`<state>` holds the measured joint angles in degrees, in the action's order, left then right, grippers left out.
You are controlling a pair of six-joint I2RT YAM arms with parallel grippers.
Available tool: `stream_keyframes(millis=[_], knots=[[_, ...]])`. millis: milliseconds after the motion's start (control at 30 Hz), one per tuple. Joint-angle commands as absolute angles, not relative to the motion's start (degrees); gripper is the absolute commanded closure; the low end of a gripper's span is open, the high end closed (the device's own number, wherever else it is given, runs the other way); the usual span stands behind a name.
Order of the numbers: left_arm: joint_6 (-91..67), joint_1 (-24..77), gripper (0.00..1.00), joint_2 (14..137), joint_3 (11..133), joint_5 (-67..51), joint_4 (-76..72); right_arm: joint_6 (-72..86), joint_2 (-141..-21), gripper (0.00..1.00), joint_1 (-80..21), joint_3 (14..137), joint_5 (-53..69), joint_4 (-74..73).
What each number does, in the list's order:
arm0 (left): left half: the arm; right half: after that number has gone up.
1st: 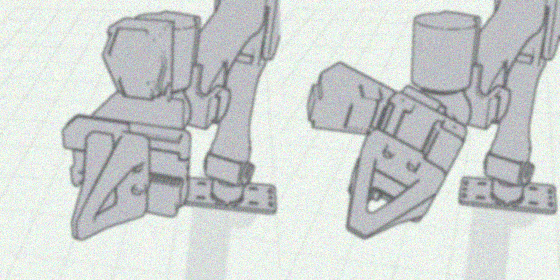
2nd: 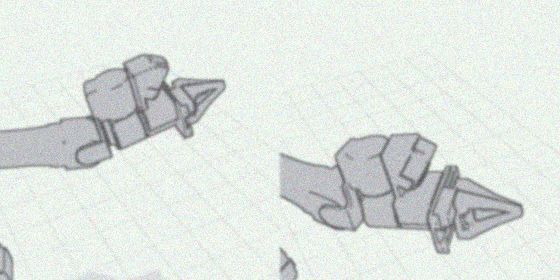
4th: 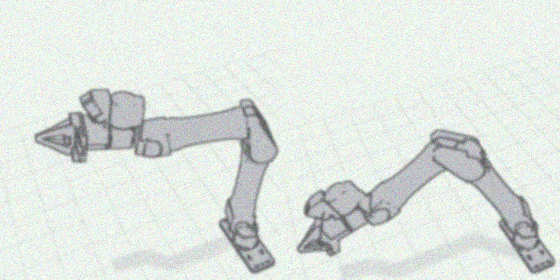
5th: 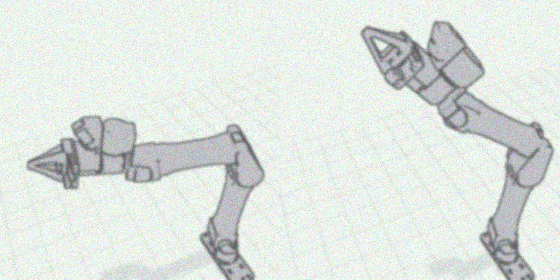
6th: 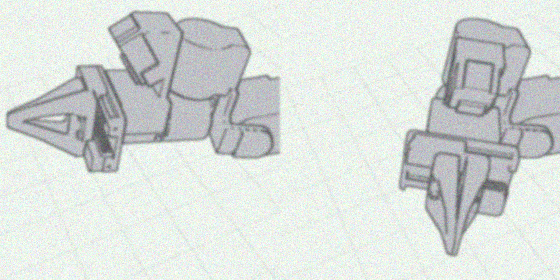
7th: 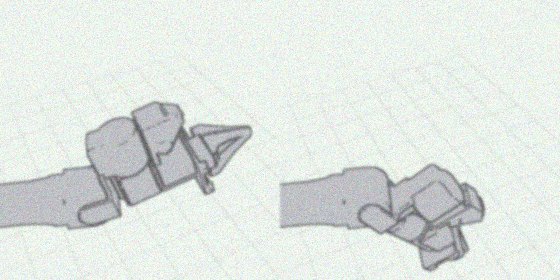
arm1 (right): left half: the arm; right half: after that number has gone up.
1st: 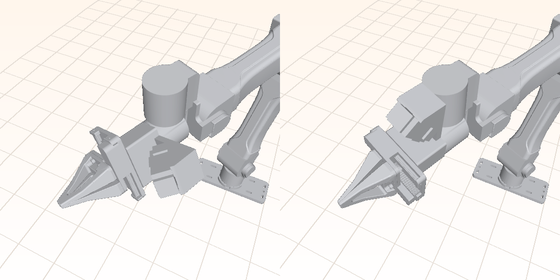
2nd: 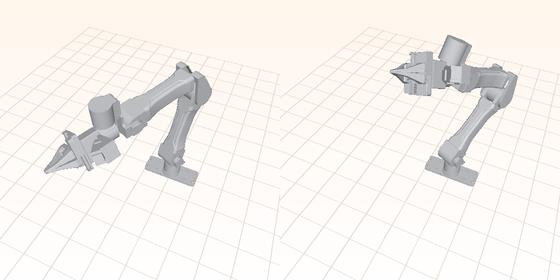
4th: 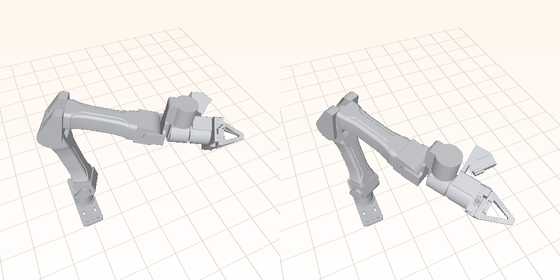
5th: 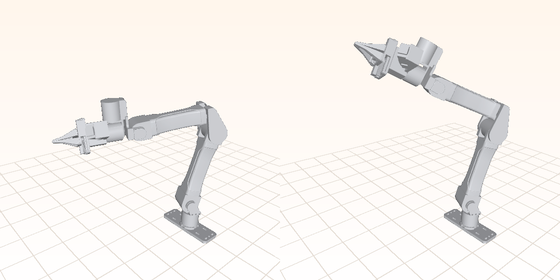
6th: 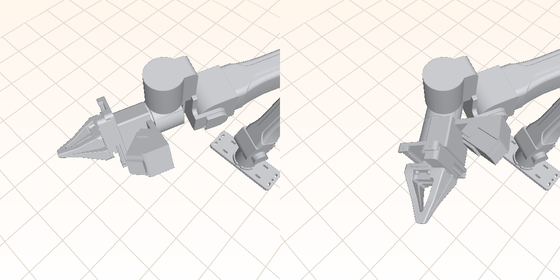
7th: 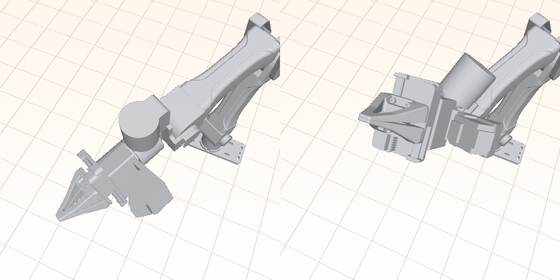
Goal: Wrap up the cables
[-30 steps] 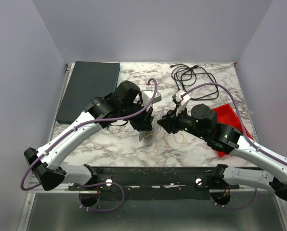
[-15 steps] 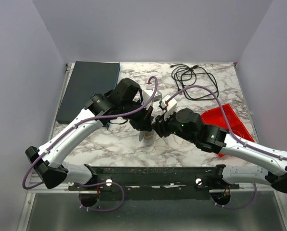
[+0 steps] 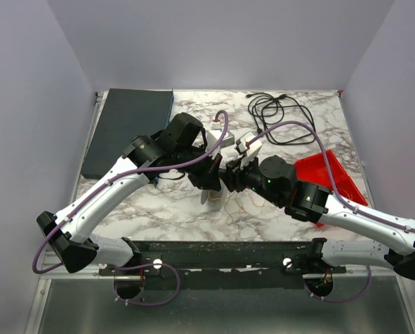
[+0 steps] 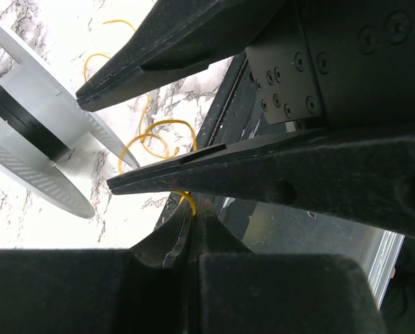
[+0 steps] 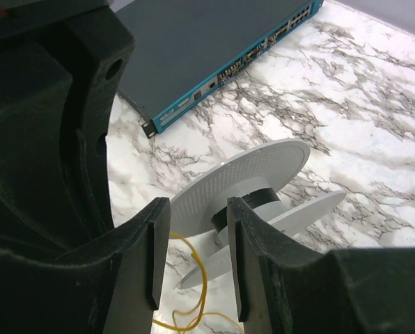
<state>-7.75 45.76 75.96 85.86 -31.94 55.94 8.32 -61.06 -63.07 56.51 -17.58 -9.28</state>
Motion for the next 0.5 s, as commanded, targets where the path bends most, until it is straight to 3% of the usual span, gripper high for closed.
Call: stream_keyframes(millis=[0,467], knots=[[-7.6,45.6,1.00,75.6,85.6,-34.5,54.8,7.7,-60.8,0.54,-63.6,54.8,-21.2,-4.2],[-6.5,45.2,1.00,74.0,85.7,-31.1,54.8,11.5,-54.7,0.46,-63.6,51.8,-16.6,-9.3]])
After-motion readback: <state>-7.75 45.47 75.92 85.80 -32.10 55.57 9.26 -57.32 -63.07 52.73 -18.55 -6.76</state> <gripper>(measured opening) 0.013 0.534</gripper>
